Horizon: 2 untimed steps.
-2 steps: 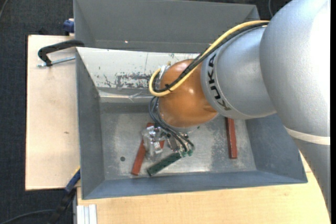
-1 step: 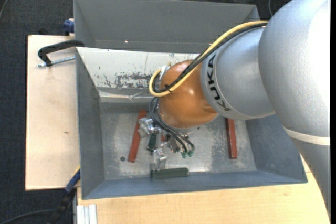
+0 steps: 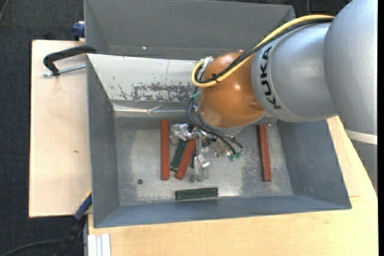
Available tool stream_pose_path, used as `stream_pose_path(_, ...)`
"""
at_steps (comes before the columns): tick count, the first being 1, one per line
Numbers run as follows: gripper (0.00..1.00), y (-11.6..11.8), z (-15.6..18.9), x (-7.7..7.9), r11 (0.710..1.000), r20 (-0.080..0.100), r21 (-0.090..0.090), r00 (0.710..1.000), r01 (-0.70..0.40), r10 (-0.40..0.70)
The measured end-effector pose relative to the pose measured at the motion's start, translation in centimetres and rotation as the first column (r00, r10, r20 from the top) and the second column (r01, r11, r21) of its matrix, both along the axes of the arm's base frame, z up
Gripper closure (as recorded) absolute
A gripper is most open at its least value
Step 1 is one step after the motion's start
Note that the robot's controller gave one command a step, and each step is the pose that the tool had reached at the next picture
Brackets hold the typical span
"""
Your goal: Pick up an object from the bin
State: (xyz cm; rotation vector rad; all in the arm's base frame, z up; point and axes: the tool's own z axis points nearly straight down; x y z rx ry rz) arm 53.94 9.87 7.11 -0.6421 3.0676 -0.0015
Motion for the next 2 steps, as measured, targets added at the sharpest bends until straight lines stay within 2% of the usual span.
stream_pose_path(1,1.0,0.3,0.0,-0.1,1.0,-0.003,0.002,1.0,-0.002,0.002)
stream_pose_path(2,1.0,2.6,15.0,-0.4,1.0,0.006,0.004,1.0,0.011,-0.011)
